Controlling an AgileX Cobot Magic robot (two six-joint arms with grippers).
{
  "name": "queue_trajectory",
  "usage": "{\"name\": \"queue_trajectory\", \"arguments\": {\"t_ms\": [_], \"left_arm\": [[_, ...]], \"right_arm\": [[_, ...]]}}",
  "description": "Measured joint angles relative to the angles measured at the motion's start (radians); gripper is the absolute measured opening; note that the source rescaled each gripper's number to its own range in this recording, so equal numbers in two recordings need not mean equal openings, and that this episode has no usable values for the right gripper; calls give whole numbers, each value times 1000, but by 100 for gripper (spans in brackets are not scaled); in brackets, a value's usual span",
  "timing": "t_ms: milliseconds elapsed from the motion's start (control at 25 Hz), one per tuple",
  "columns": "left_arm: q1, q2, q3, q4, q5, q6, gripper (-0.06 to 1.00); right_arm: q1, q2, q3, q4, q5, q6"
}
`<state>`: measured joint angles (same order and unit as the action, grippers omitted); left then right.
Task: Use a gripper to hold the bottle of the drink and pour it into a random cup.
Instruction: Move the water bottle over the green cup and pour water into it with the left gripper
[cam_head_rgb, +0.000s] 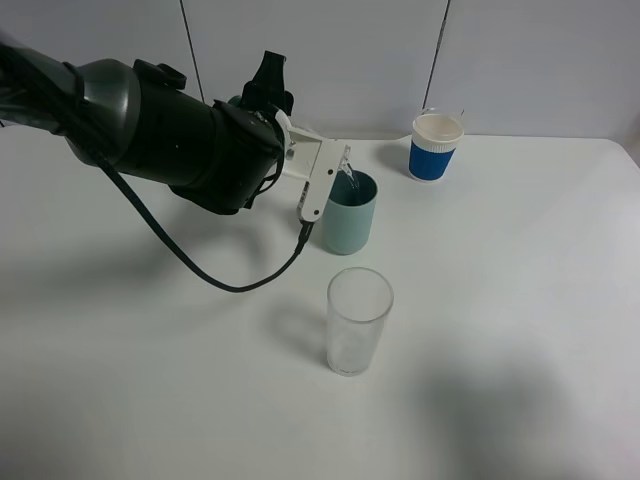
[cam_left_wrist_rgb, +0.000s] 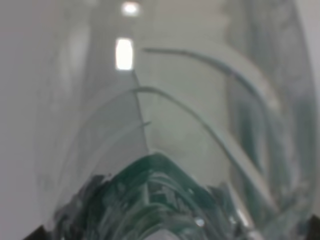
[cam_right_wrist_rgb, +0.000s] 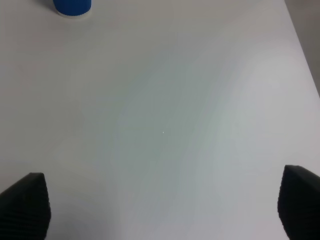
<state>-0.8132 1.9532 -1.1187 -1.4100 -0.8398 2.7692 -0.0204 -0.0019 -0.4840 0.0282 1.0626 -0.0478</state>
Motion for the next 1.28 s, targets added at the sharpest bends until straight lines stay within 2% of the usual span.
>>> {"name": "queue_trajectory", "arguments": {"t_ms": [1280], "left_arm": [[27, 0, 0, 31, -8, 10, 4]], "right_arm": [[0, 0, 0, 0, 0, 0]]}}
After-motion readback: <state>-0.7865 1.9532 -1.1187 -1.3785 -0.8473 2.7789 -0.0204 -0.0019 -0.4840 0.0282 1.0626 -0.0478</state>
